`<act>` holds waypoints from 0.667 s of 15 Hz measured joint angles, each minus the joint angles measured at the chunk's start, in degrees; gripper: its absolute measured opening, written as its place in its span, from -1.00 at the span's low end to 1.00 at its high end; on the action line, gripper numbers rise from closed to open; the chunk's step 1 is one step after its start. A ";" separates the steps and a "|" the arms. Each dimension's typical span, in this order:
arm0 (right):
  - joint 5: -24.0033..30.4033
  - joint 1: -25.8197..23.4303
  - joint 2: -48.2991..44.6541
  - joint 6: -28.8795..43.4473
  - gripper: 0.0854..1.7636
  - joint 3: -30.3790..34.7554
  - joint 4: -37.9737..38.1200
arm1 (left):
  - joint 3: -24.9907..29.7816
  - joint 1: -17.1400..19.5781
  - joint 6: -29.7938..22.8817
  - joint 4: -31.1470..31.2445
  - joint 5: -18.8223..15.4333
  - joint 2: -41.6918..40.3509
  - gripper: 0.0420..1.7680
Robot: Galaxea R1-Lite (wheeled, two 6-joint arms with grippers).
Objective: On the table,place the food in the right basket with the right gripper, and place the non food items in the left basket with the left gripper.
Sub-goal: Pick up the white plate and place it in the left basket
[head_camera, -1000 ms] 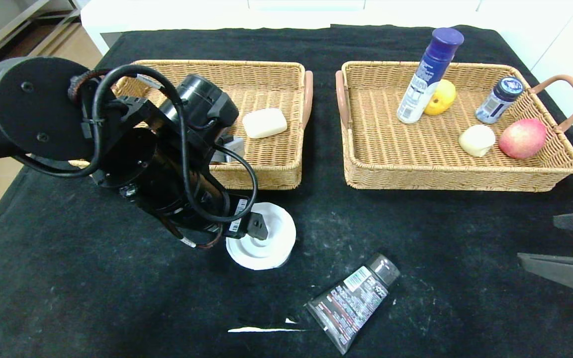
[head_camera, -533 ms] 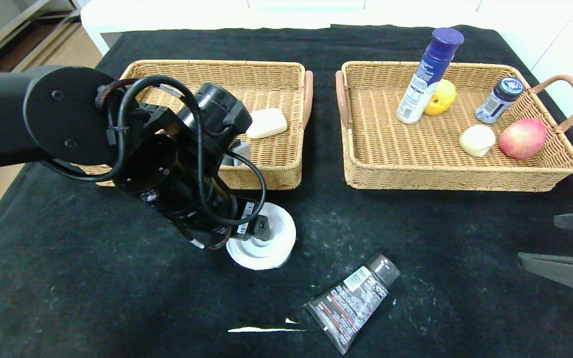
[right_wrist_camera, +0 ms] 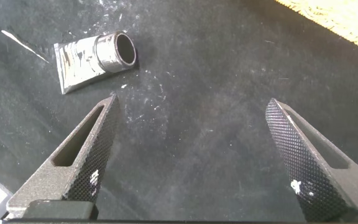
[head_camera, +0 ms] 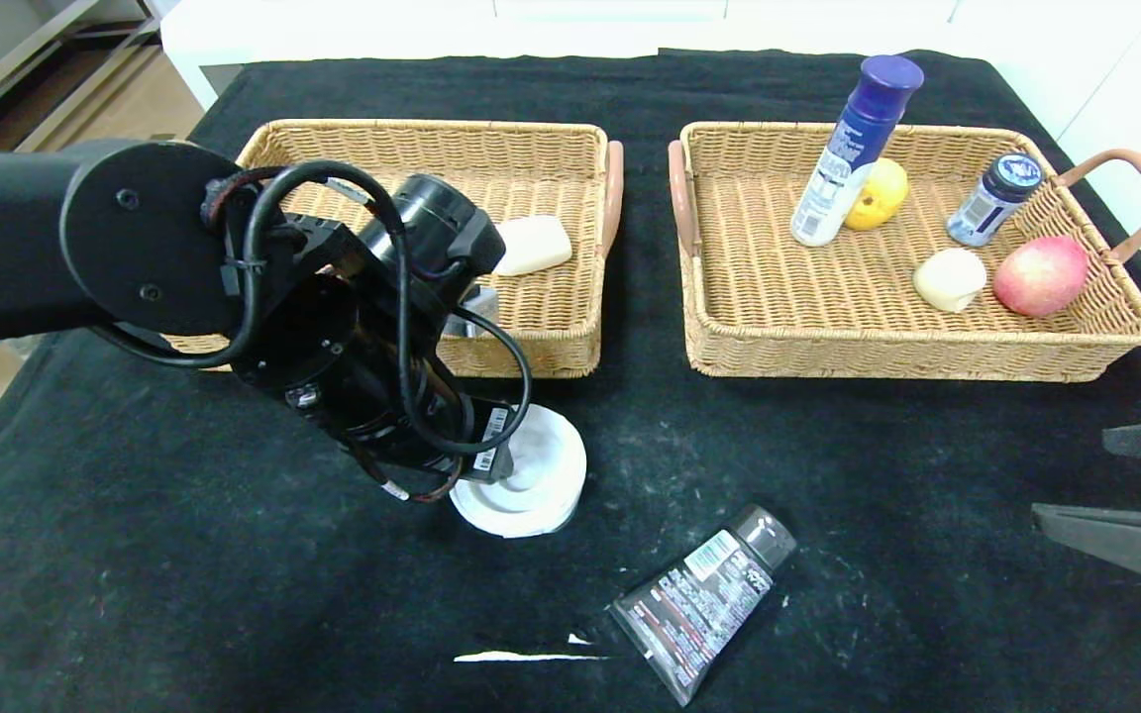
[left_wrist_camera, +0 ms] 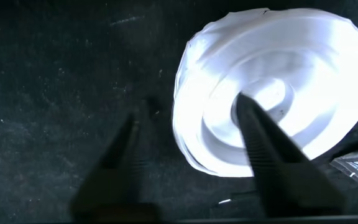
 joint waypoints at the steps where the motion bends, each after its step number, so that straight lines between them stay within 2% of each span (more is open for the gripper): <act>1: 0.00 0.00 0.00 0.00 0.94 0.00 0.00 | 0.04 0.00 0.02 0.00 -0.01 0.00 -0.04; 2: 0.00 0.00 -0.01 0.02 0.94 0.00 0.00 | 0.09 0.00 0.00 -0.02 -0.04 0.00 -0.14; 3: 0.00 0.00 0.00 0.02 0.94 0.00 0.00 | 0.09 0.00 -0.06 -0.07 -0.15 -0.02 -0.47; 4: 0.00 0.00 0.00 0.00 0.94 0.00 -0.02 | 0.09 -0.02 -0.06 -0.07 -0.20 -0.07 -0.63; 10: 0.00 0.00 -0.01 0.02 0.94 0.00 0.00 | 0.11 -0.20 -0.15 0.00 -0.28 -0.30 -0.63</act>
